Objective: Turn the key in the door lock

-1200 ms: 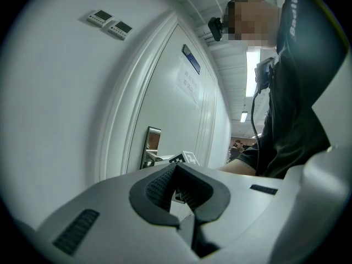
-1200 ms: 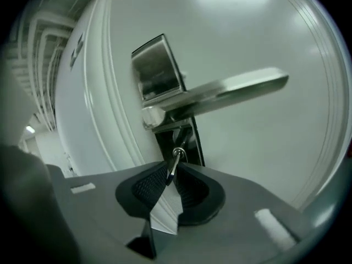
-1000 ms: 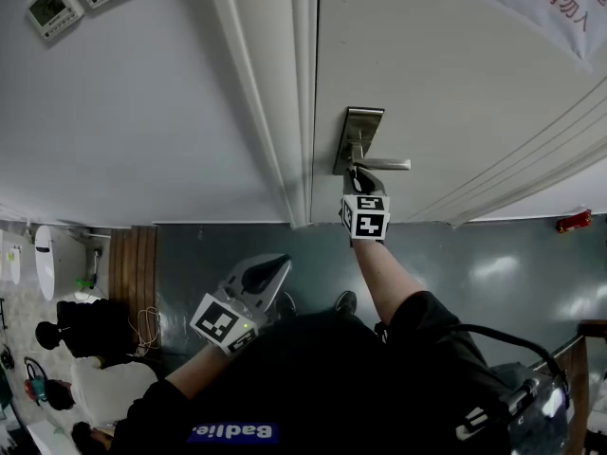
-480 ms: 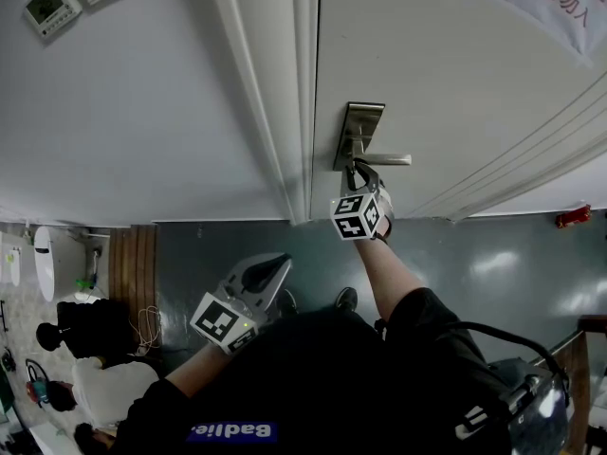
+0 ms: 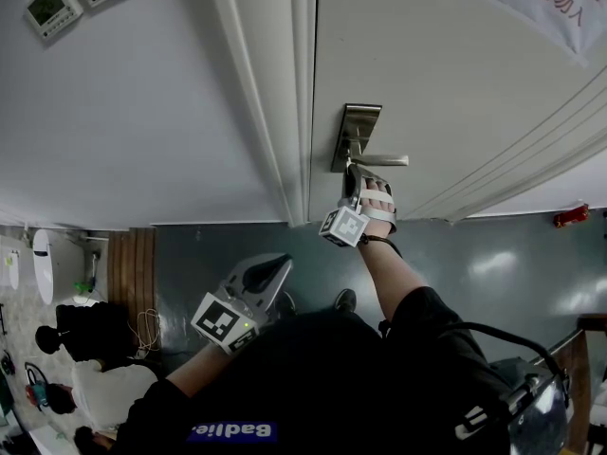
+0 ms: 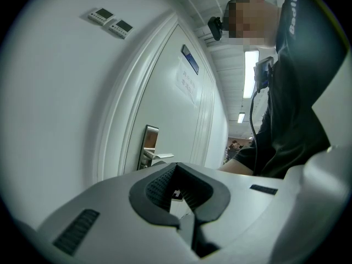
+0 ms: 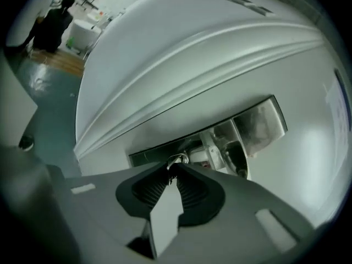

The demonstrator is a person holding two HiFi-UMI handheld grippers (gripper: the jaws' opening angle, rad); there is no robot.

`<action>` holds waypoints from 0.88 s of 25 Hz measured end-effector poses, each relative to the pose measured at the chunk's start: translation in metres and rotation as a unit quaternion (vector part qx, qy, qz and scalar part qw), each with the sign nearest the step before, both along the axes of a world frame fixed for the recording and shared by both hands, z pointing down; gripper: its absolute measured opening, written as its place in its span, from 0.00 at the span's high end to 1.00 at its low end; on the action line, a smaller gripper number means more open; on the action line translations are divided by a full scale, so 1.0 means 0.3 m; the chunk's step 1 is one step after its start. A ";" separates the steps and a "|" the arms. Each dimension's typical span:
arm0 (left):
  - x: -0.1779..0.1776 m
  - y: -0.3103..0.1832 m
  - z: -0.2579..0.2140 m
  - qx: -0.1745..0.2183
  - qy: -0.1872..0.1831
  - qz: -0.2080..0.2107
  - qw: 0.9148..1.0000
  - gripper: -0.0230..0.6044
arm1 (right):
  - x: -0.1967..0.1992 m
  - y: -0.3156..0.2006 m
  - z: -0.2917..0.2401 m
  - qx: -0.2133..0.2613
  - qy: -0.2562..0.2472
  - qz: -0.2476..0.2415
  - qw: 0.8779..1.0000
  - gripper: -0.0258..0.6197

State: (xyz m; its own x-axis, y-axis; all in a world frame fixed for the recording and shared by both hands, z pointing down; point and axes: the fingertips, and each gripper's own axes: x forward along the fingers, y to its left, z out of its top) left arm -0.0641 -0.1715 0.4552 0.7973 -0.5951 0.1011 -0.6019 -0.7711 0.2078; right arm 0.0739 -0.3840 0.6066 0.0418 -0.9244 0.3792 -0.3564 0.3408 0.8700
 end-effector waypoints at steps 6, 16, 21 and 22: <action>0.039 0.007 0.004 -0.004 0.001 0.004 1.000 0.97 | -0.001 0.005 0.024 0.011 0.086 -0.042 0.995 0.88; 0.113 0.037 -0.026 -0.006 0.003 -0.018 1.000 0.97 | 0.023 0.128 -0.029 -0.034 -0.070 -0.051 0.996 0.83; 0.182 0.073 -0.030 -0.005 0.001 -0.033 0.999 0.97 | 0.073 0.280 -0.089 -0.076 -0.235 -0.048 0.968 0.83; 0.195 0.078 -0.030 -0.004 0.002 -0.038 0.999 0.97 | 0.079 0.311 -0.108 -0.081 -0.260 -0.052 0.961 0.83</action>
State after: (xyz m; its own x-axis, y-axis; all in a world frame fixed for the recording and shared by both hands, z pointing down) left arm -0.0055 -0.1482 0.4462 0.7504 -0.6530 0.1026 -0.6577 -0.7219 0.2154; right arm 0.0974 -0.2908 0.5743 -0.2827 -0.8400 0.4630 -0.6852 0.5147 0.5154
